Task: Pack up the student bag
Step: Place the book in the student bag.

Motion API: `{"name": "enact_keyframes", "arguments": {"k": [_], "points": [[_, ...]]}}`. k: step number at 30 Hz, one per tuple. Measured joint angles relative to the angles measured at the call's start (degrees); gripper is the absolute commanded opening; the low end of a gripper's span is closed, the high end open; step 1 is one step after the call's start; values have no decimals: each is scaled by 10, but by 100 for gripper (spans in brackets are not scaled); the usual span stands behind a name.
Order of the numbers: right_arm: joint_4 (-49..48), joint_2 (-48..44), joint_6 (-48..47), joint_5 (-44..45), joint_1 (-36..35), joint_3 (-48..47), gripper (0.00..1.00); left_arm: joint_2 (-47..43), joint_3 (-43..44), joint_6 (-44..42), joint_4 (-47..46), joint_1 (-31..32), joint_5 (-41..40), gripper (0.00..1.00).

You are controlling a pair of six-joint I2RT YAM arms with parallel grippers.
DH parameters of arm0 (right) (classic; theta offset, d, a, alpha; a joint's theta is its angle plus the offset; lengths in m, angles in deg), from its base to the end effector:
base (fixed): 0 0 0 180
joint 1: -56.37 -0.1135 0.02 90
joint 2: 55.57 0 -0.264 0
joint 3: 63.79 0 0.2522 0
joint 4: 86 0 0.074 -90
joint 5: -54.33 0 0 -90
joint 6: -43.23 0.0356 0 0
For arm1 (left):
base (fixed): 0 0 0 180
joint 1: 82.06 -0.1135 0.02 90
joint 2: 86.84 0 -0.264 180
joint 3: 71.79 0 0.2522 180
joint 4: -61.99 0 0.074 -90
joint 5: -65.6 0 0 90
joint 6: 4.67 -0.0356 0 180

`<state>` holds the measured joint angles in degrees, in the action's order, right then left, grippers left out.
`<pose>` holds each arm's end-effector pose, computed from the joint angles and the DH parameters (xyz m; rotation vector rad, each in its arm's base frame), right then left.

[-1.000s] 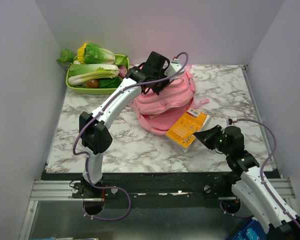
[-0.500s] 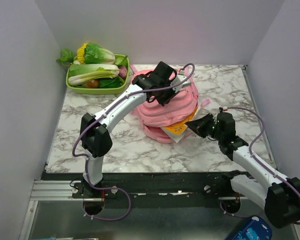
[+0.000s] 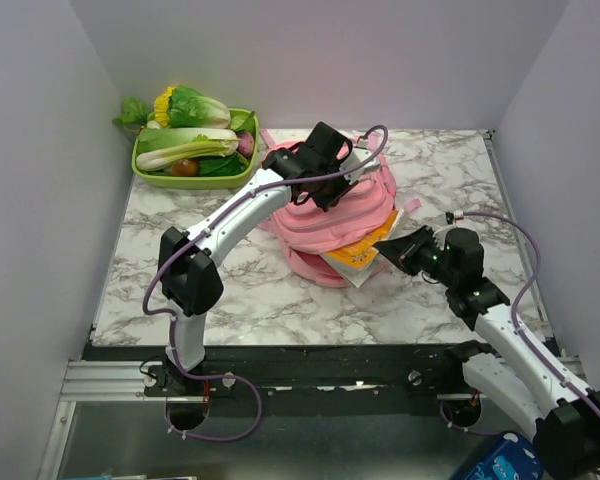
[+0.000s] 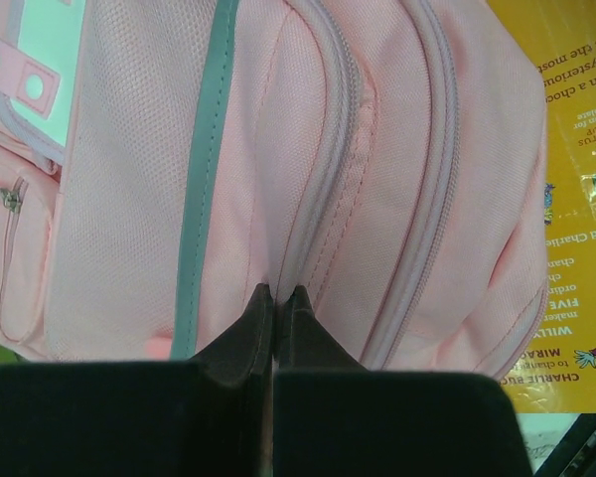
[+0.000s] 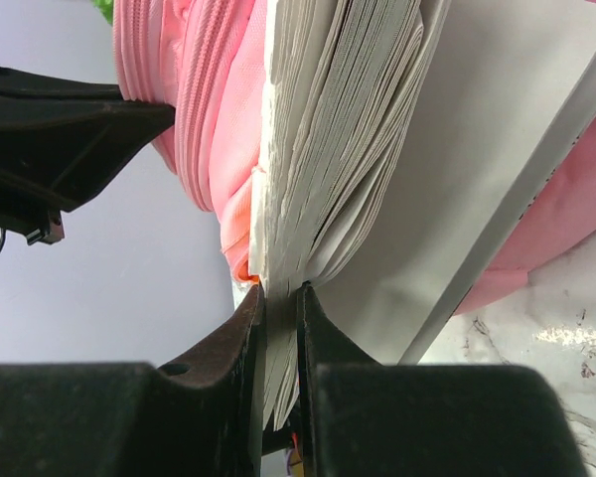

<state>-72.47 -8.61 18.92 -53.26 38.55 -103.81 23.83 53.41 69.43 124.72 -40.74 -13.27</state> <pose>0.1788 0.0688 0.2382 0.6509 2.0266 1.2226 0.3184 -0.2890 0.3426 1.2461 2.0953 -0.4362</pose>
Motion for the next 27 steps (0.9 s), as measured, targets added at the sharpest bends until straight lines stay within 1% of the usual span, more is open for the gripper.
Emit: {"name": "enact_keyframes", "arguments": {"k": [5,9,12,14,17,18,19,20,21,23,24,25,27], "points": [[7,-23,0,14,0,1,1,0,21,12,12,0,0,0],[-31,-6,0,31,-2,2,1,1,52,29,35,-1,7,0],[-83,39,-2,50,-10,3,1,2,66,43,44,-1,18,0],[-123,84,-3,64,-20,3,1,2,70,52,50,-1,28,0],[-156,153,-6,87,-44,-5,1,7,72,64,56,0,43,0],[-160,184,-10,103,-59,-16,8,9,72,66,57,-1,46,0],[-165,209,-14,113,-72,-27,19,11,72,71,58,0,51,0],[-167,230,-17,122,-84,-38,34,13,71,74,59,-1,54,0],[-169,246,-19,129,-93,-48,59,14,72,78,60,-1,56,0],[-176,257,-23,140,-103,-56,80,15,71,85,60,-3,63,0],[-178,255,-23,146,-106,-53,86,15,71,91,60,-4,68,0],[-184,248,-27,153,-106,-45,94,15,71,97,59,-6,73,0],[-183,208,-34,167,-106,-15,98,15,67,108,48,-7,86,0]]}}
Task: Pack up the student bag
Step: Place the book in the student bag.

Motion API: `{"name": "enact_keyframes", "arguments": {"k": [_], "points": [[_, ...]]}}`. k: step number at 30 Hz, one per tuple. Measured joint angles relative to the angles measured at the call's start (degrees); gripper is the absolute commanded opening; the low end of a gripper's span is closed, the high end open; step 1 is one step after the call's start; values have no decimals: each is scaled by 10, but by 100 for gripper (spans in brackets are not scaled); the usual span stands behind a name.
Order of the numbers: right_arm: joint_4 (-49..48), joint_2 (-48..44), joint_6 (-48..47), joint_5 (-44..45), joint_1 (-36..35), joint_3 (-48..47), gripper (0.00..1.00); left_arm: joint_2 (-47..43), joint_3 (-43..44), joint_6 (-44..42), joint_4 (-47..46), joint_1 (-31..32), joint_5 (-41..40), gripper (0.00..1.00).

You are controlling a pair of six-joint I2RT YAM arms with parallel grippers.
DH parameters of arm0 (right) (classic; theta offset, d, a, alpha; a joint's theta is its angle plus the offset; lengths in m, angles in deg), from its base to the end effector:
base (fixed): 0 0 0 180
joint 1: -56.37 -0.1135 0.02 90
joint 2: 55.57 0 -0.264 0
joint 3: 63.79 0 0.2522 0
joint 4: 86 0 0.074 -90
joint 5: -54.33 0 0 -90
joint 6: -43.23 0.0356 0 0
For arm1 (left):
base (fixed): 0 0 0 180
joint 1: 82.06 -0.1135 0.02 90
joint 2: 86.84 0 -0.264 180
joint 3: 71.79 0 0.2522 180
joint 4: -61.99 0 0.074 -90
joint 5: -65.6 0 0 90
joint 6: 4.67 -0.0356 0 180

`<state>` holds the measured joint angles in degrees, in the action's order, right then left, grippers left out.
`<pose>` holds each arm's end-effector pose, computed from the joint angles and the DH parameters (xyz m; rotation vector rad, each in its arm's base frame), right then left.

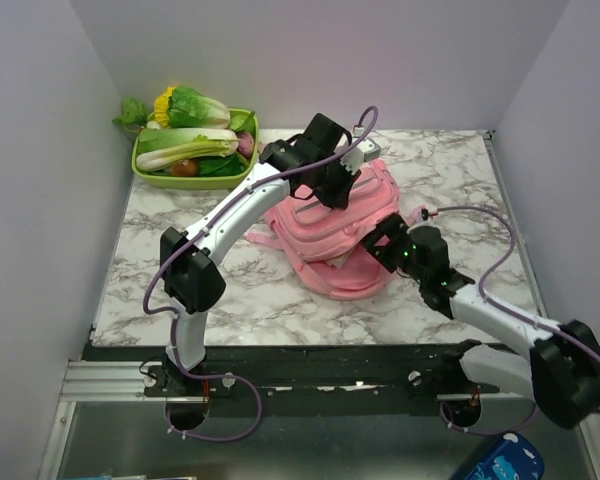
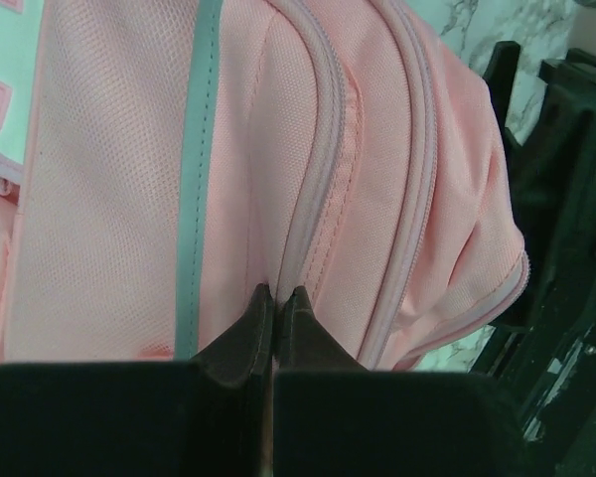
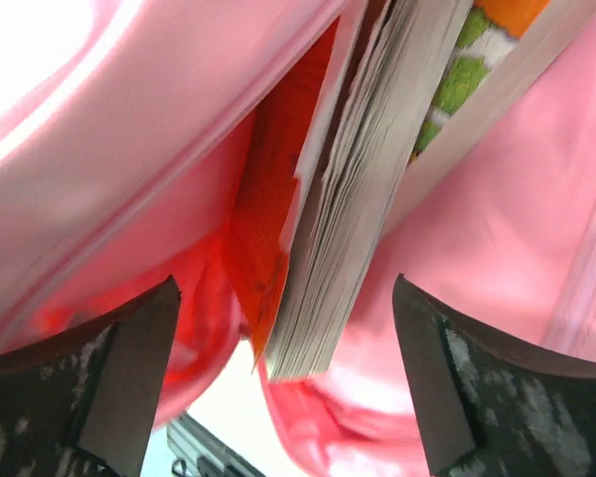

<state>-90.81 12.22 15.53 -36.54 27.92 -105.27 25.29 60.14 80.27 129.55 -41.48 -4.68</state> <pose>0.2180 0.1187 0.2060 0.6009 2.0121 1.0288 0.3180 -0.2882 0.3639 1.1030 2.1968 -0.6949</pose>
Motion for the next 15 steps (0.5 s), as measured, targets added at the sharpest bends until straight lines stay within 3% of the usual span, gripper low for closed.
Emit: {"name": "enact_keyframes", "arguments": {"k": [3,7,9,12,15], "points": [[32,-121,-17,22,-9,57,96,5,-12,21,-13,2,23,0],[111,-276,-35,54,-20,86,75,19,-20,50,-33,7,45,8],[165,-341,-39,67,-26,92,72,27,-20,63,-44,10,50,9],[218,-388,-46,80,-42,93,66,41,-14,79,-55,15,60,10],[267,-380,-57,90,-75,92,68,64,10,88,-57,23,65,10]]}}
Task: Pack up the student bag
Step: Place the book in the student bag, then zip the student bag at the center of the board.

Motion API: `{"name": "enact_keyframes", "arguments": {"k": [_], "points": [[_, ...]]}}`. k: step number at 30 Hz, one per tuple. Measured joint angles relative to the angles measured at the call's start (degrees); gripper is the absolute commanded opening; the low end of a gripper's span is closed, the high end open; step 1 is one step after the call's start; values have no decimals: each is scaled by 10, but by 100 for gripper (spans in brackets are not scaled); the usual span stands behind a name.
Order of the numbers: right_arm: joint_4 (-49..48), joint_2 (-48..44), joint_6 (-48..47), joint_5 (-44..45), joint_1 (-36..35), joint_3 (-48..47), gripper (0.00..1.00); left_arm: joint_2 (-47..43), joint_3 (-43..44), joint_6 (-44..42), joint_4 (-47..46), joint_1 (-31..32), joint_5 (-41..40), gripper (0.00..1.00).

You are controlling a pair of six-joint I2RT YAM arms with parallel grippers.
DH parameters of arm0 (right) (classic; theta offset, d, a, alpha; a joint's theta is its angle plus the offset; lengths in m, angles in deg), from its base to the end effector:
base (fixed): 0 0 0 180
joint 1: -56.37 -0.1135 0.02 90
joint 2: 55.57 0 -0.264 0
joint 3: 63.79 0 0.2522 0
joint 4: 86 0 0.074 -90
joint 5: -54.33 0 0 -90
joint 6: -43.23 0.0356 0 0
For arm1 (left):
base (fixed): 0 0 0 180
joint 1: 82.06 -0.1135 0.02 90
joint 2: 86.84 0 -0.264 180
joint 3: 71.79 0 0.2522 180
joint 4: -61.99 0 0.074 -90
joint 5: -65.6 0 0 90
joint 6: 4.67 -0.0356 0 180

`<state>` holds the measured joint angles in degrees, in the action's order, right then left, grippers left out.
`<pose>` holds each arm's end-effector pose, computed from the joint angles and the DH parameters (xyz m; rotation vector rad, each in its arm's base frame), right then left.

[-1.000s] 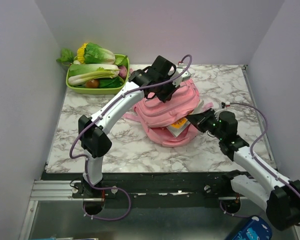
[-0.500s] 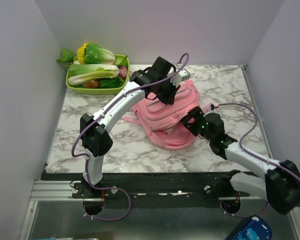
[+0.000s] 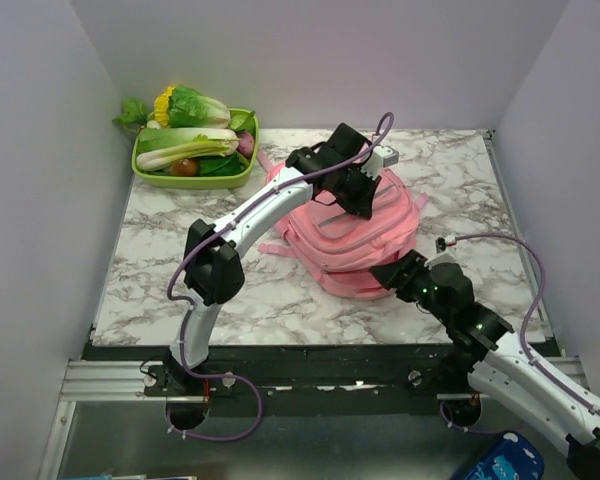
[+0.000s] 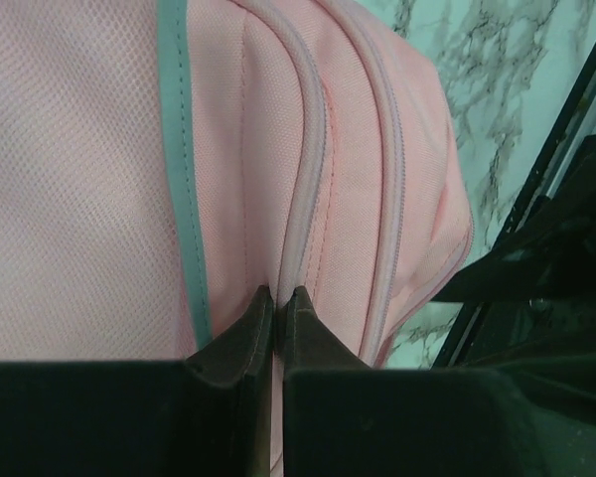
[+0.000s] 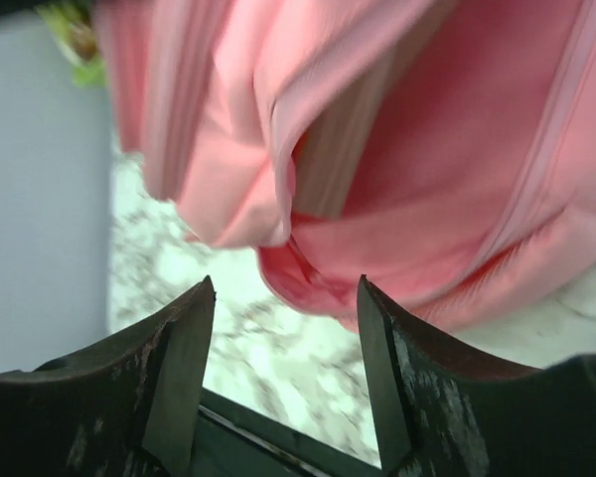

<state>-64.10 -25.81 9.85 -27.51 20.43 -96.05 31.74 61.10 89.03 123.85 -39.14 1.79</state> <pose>0.1210 0.0815 0.2193 0.4633 1.9705 0.9348 0.3278 -0.3262 0.3295 1.0453 2.2651 -0.9126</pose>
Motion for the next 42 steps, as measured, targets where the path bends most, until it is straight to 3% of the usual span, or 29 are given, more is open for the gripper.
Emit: {"name": "enact_keyframes", "arguments": {"k": [6,17,21,25,27,30,31,42], "points": [[71,133,-46,26,-48,-79,68,75,101,25,-8,17,-12,9],[45,346,-87,67,-126,-161,56,118,117,92,-93,2,-1,19],[52,401,-78,108,-153,-178,53,119,114,93,-107,-1,12,34],[65,433,-56,165,-168,-198,49,111,77,91,-135,-1,24,61],[69,442,-52,194,-171,-205,48,108,58,91,-143,-3,28,63],[67,457,-49,231,-173,-210,46,97,29,92,-154,-10,37,93],[67,461,-49,236,-174,-212,45,90,20,91,-159,-13,39,99],[56,542,-54,270,-178,-245,43,-25,-104,90,-183,-77,48,99]]}}
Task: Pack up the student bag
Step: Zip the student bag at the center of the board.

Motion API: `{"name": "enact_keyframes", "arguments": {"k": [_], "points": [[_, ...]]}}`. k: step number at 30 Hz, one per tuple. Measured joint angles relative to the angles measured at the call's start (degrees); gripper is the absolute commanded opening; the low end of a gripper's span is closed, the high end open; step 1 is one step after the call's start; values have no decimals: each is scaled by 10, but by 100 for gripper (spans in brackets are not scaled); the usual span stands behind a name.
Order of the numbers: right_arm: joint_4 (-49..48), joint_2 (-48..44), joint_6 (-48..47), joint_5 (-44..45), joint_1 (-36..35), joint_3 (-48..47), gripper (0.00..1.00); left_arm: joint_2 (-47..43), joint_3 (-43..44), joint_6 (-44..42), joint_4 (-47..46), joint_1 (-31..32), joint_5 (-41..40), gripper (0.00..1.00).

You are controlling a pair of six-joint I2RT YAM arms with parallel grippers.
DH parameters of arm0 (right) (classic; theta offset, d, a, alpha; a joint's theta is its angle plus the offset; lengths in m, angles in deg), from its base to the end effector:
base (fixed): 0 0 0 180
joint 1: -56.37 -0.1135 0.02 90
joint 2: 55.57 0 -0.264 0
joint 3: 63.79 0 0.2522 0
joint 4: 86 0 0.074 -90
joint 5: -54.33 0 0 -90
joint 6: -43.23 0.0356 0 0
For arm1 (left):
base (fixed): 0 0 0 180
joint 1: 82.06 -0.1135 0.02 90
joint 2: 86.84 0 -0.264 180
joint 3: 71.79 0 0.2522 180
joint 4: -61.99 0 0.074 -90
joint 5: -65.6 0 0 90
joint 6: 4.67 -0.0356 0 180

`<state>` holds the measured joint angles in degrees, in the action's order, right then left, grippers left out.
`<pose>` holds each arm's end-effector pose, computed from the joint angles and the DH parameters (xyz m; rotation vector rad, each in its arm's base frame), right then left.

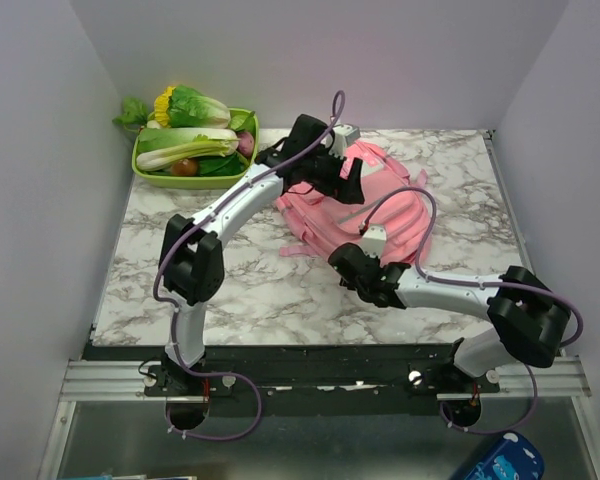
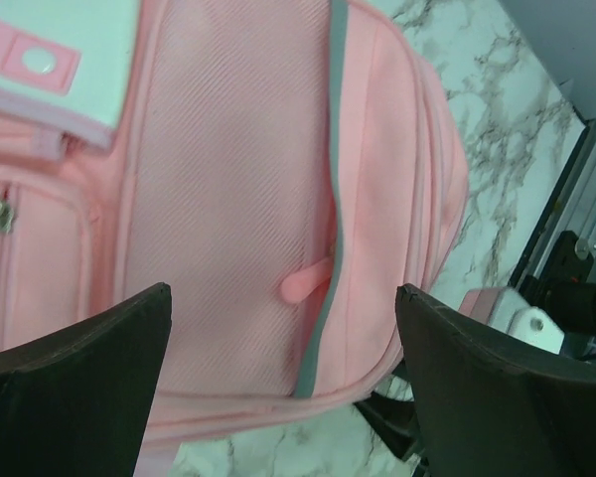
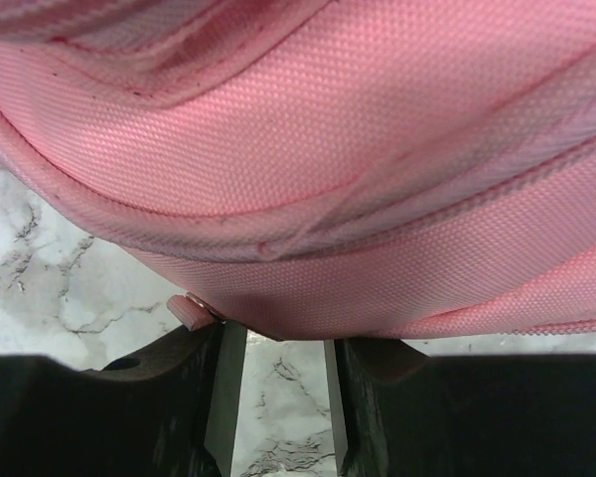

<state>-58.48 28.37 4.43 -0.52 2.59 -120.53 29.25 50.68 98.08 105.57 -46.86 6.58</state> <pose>0.1796 0.2105 0.1766 0.1793 2.2985 0.1362 0.3735 -0.2859 0.3154 0.7574 2.1923 -1.0453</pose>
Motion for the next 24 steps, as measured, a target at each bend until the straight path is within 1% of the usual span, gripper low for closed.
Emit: {"name": "enact_keyframes", "arguments": {"k": [3,7,13,17,24], "points": [[0,8,5,5,-6,-1,43,-29,-45,-9,-4,-17,1,99],[1,8,19,14,-17,-1,43,-71,-137,-30,-31,-40,1,99],[0,-1,37,17,-32,-1,44,-76,-231,-45,-78,-47,19,99],[-2,-2,48,17,-35,-1,49,-83,-254,-46,-105,-47,26,99],[-6,7,78,19,-36,0,49,-96,-272,-44,-131,-37,32,99]]}}
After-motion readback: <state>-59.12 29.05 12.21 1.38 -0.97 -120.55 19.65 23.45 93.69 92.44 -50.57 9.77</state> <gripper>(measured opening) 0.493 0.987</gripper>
